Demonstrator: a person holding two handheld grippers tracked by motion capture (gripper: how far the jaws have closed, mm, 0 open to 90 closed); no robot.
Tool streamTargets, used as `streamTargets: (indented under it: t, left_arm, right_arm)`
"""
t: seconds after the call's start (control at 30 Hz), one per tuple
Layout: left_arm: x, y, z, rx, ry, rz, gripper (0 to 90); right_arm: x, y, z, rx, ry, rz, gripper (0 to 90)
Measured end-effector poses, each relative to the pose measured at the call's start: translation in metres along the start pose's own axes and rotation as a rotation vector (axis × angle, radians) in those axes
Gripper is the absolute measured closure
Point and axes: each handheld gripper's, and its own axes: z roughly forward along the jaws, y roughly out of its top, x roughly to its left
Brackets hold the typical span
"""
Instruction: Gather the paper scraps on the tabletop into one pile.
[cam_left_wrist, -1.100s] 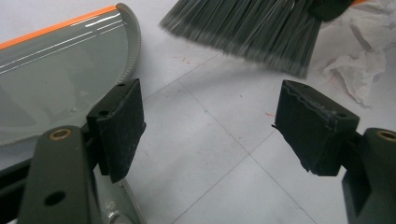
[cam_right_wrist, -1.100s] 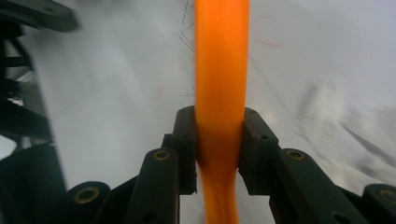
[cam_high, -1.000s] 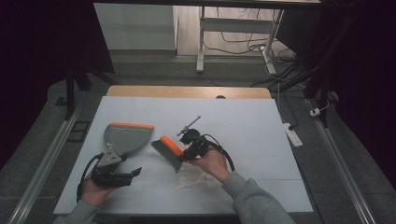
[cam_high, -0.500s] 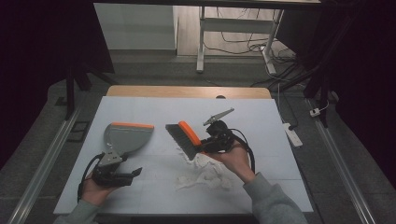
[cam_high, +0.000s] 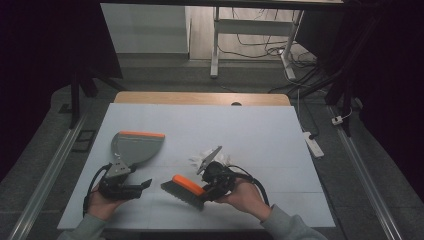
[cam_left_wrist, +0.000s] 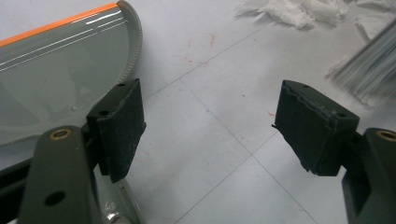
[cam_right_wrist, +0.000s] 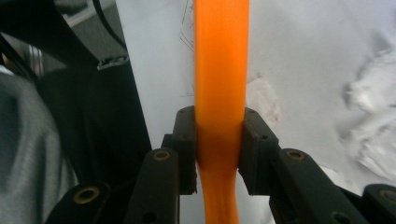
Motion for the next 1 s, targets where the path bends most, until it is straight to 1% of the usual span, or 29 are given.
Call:
streamTargets:
  t: [0.03, 0.1, 0.17, 0.23, 0.27, 0.3, 0.33, 0.37, 0.4, 0.43, 0.5, 0.53, 0.6, 0.7, 0.77, 0.8, 0.87, 0.9, 0.93, 1.0]
  left_arm:
    - [0.0, 0.0, 0.0, 0.001, 0.0, 0.001, 25.0]
    - [0.0, 0.0, 0.0, 0.001, 0.0, 0.003, 25.0]
    - [0.0, 0.0, 0.0, 0.001, 0.001, 0.003, 25.0]
    - [0.0, 0.0, 0.0, 0.001, 0.0, 0.001, 25.0]
    - [0.001, 0.0, 0.0, 0.001, 0.0, 0.001, 25.0]
    - [0.001, -0.001, 0.0, 0.002, -0.001, 0.0, 25.0]
    - [0.001, -0.001, 0.0, 0.002, -0.001, 0.0, 25.0]
    - [0.001, -0.001, 0.0, 0.002, -0.002, 0.0, 25.0]
    - [0.001, -0.001, 0.0, 0.002, -0.003, 0.0, 25.0]
    - [0.001, -0.001, 0.0, 0.003, -0.003, 0.001, 25.0]
    - [0.001, 0.0, 0.001, 0.004, -0.003, 0.002, 25.0]
    - [0.001, 0.0, 0.001, 0.004, -0.003, 0.002, 25.1]
    - [0.001, -0.001, 0.001, 0.005, -0.002, 0.001, 25.1]
    - [0.001, -0.001, 0.001, 0.006, -0.002, 0.001, 25.2]
    - [0.001, -0.001, 0.001, 0.006, -0.002, 0.002, 25.1]
    - [0.001, -0.001, 0.001, 0.006, -0.001, 0.002, 25.2]
    - [0.001, -0.001, 0.001, 0.006, -0.002, 0.001, 25.2]
    - [0.001, -0.001, 0.001, 0.006, -0.002, 0.002, 25.2]
    - [0.001, -0.001, 0.001, 0.006, -0.002, 0.002, 25.2]
    - [0.0, 0.0, 0.001, 0.005, -0.002, 0.005, 25.2]
  right_arm:
    - [-0.001, 0.002, 0.004, 0.008, 0.004, -0.006, 70.4]
    - [-0.002, 0.008, 0.011, 0.009, 0.008, -0.004, 70.5]
    - [-0.008, 0.014, 0.016, 0.013, -0.004, 0.006, 70.5]
    - [-0.017, 0.017, 0.018, 0.033, -0.037, 0.027, 70.5]
    - [-0.024, 0.017, 0.018, 0.031, -0.05, 0.052, 70.4]
    - [-0.033, 0.017, 0.017, 0.02, -0.05, 0.081, 70.5]
    - [-0.04, 0.016, 0.015, 0.013, -0.06, 0.097, 70.4]
    - [-0.046, 0.015, 0.011, 0.007, -0.088, 0.109, 70.5]
    - [-0.052, 0.014, 0.008, -0.006, -0.111, 0.137, 70.5]
    - [-0.058, 0.013, 0.004, -0.026, -0.128, 0.145, 70.5]
    - [-0.065, 0.01, -0.003, -0.052, -0.152, 0.154, 70.5]
    - [-0.066, 0.009, -0.007, -0.067, -0.152, 0.152, 70.5]
    - [-0.065, 0.006, -0.018, -0.116, -0.139, 0.16, 70.5]
    - [-0.061, -0.001, -0.041, -0.181, -0.169, 0.143, 70.5]
    - [-0.059, -0.009, -0.059, -0.224, -0.182, 0.134, 70.5]
    - [-0.058, -0.013, -0.067, -0.236, -0.187, 0.131, 70.5]
    - [-0.054, -0.024, -0.082, -0.24, -0.186, 0.127, 70.5]
    - [-0.051, -0.029, -0.087, -0.228, -0.186, 0.11, 70.5]
    - [-0.048, -0.034, -0.091, -0.207, -0.185, 0.09, 70.5]
    - [-0.042, -0.046, -0.095, -0.145, -0.169, 0.057, 70.5]
